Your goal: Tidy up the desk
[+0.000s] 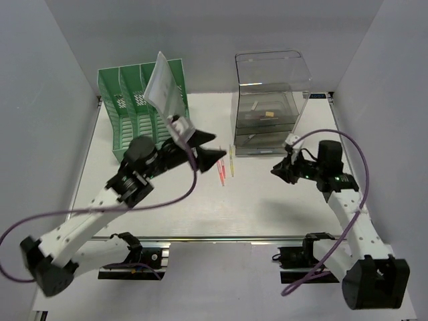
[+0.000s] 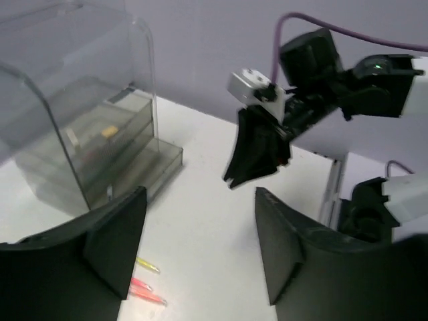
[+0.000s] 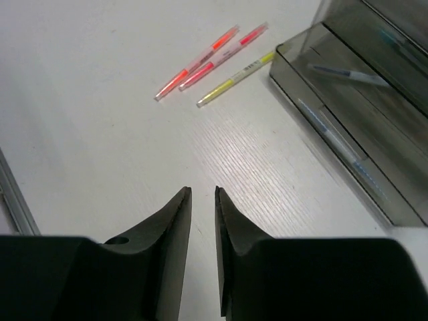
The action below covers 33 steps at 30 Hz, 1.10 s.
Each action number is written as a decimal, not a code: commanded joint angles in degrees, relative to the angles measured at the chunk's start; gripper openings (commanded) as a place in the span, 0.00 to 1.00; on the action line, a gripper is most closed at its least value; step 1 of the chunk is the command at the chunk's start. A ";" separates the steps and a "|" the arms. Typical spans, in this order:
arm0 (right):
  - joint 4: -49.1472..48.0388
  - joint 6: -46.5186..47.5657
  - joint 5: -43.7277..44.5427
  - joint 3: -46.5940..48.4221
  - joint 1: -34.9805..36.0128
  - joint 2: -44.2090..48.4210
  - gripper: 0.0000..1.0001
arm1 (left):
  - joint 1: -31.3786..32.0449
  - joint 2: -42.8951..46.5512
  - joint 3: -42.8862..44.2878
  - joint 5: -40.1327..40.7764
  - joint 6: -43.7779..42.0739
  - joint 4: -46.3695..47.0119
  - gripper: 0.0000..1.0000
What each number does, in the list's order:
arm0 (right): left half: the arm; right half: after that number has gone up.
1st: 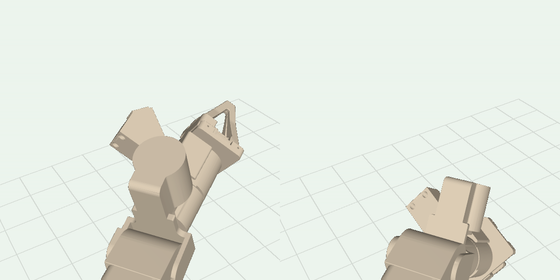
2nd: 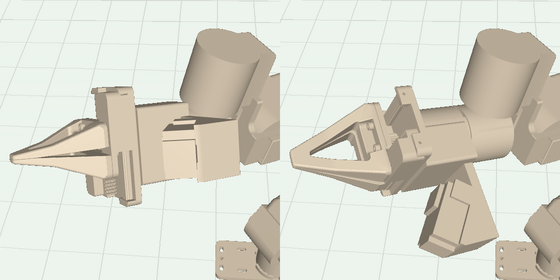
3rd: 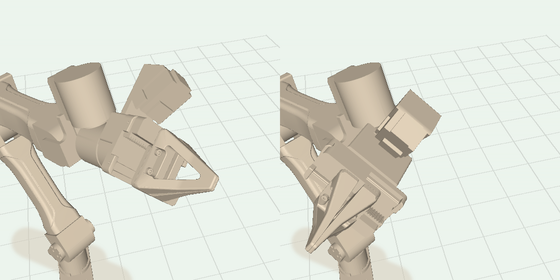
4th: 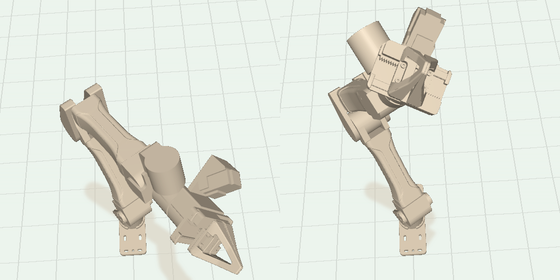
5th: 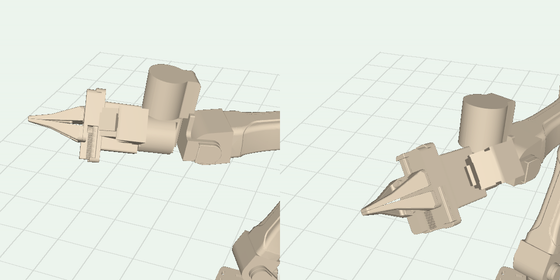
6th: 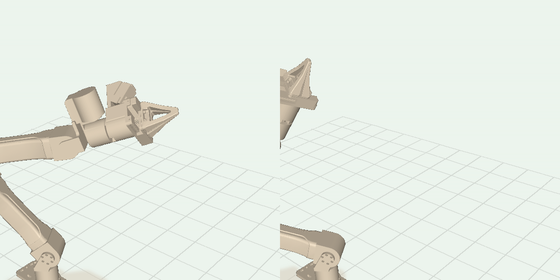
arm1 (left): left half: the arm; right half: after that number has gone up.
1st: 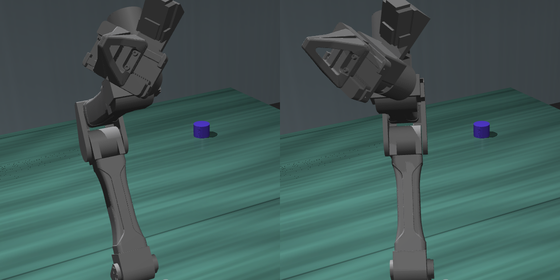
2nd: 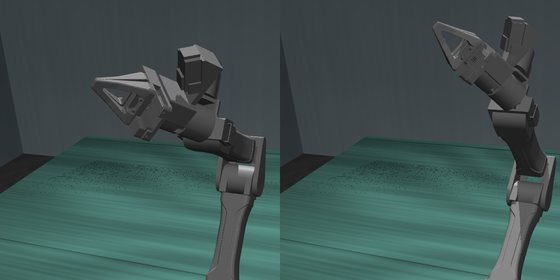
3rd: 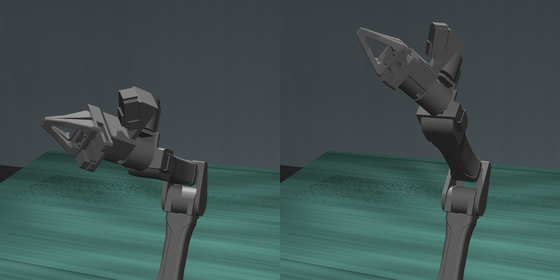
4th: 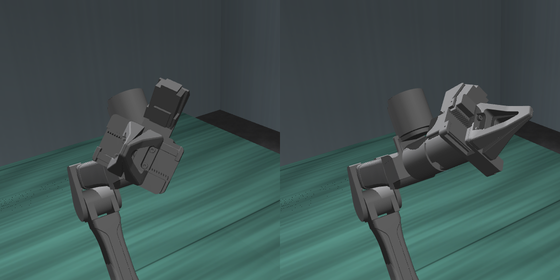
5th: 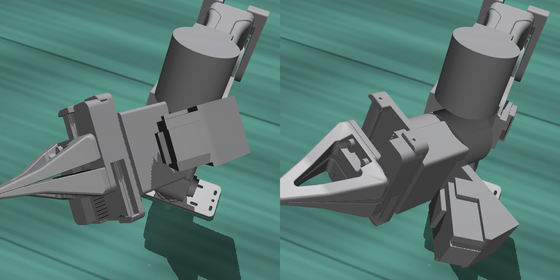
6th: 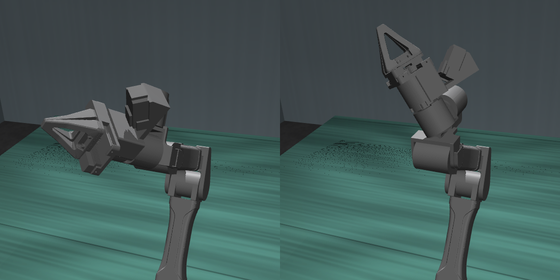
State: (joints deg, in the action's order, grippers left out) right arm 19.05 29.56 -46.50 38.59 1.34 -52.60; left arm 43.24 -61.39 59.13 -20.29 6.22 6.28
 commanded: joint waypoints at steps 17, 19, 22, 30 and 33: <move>4.96 -17.51 34.43 32.25 32.13 -41.26 0.56 | 0.09 21.48 -22.84 23.63 -4.46 -9.62 0.86; 3.38 -19.80 38.75 32.95 33.46 -44.69 0.58 | 0.09 22.18 -22.92 23.63 -4.02 -9.45 0.86; -0.31 -21.30 43.42 32.08 34.78 -46.45 0.59 | 0.09 22.62 -23.27 23.55 -4.28 -9.10 0.87; -3.84 -26.48 56.07 32.78 37.24 -50.84 0.54 | 0.09 22.54 -23.10 23.28 -4.64 -9.36 0.87; -3.58 -27.80 57.75 34.62 37.15 -53.65 0.48 | 0.09 22.10 -22.92 23.02 -4.81 -9.62 0.87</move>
State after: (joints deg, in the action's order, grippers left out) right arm 18.02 4.80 6.42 70.08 38.63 -104.07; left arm 43.33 -39.51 34.24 2.59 1.91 -2.85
